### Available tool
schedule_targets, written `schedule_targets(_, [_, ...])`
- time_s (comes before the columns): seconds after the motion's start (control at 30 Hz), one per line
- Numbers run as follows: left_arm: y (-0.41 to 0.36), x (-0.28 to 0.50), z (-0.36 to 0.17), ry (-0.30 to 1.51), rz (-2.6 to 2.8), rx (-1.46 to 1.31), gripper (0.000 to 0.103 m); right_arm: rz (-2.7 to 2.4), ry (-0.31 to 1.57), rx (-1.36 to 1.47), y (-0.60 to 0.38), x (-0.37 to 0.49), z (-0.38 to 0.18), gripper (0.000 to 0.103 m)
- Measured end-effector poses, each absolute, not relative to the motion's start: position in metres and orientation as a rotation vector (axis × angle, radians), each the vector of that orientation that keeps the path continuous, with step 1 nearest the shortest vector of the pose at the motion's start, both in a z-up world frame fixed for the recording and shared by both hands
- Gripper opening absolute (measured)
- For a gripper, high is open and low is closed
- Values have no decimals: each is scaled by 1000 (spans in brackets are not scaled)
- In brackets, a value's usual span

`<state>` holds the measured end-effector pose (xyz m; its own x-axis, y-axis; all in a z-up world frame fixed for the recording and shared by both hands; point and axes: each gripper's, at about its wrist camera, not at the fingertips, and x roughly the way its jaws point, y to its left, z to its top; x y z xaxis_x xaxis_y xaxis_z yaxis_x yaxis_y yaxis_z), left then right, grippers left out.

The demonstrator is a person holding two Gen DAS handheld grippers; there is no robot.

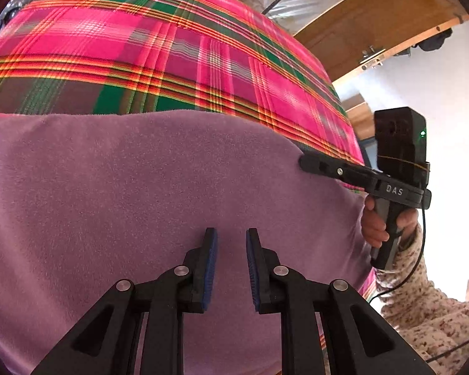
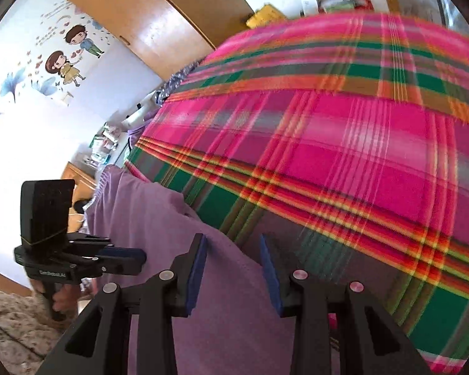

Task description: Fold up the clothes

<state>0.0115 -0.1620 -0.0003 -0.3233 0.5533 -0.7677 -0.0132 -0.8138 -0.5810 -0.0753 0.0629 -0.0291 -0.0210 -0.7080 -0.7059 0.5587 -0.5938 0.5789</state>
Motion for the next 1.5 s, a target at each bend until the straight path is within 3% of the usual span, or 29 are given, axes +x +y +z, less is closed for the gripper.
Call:
schedule_targets(0.13, [-163, 12, -1, -707, 2169, -1555, 19, -1687, -155, 1353, 62, -70, -29, 35])
schedule_targets(0.17, [-163, 12, -1, -704, 2168, -1555, 19, -1679, -143, 1355, 61, -69, -29, 32])
schedule_targets(0.23, [-161, 11, -1, -692, 2171, -1557, 19, -1706, -108, 1344, 58, -66, -27, 13])
schedule_targets(0.33, [-158, 7, -2, -687, 2172, -1561, 19, -1719, -87, 1285, 55, -53, -17, 6])
schedule_targets(0.63, [-163, 9, 7, -729, 2188, -1526, 19, -1756, 64, 1078, 49, 3, 16, 6])
schedule_targets(0.97, [-162, 3, 35, -832, 2204, -1419, 19, -1722, 195, 1085, 41, 34, 1, 6])
schedule_targets(1.33, [-139, -15, 32, -553, 2423, -1545, 19, -1698, 271, 1102, 35, 43, -9, 12])
schedule_targets(1.5, [-145, -15, 17, -556, 2380, -1605, 19, -1709, 271, 1086, 37, 39, -1, 12])
